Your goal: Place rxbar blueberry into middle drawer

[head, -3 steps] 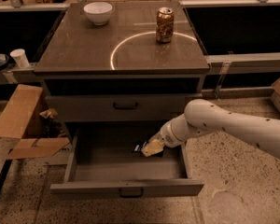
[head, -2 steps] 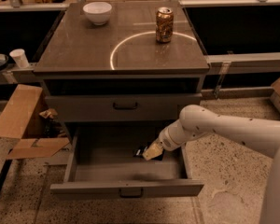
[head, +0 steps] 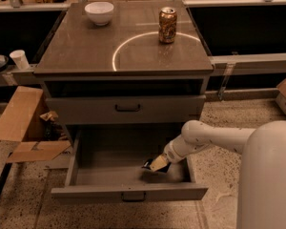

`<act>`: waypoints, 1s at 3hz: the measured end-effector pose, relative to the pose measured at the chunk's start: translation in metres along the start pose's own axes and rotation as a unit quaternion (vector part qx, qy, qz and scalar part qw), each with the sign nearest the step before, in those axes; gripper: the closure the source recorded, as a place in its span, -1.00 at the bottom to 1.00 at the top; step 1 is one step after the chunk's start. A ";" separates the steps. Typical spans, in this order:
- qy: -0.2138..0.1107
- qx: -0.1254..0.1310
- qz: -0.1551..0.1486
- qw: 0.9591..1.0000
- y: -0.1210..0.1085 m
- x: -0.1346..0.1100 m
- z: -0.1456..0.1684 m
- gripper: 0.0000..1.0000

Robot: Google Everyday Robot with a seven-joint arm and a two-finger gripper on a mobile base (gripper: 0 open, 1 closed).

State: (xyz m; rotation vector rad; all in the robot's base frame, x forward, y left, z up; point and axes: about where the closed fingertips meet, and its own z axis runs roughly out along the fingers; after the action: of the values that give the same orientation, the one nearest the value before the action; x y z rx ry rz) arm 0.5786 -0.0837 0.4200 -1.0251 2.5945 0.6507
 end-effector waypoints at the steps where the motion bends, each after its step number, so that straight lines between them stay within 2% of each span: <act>1: 0.010 -0.003 0.013 1.000 -0.009 0.009 0.017 0.62; 3: 0.014 -0.005 0.017 1.000 -0.014 0.013 0.024 -0.31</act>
Offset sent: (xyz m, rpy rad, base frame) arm 0.0077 -0.0091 -0.0378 -0.0169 0.0475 -0.0232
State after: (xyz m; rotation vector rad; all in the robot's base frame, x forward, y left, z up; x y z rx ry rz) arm 0.5817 -0.0879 0.3898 -1.0037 2.6410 0.6609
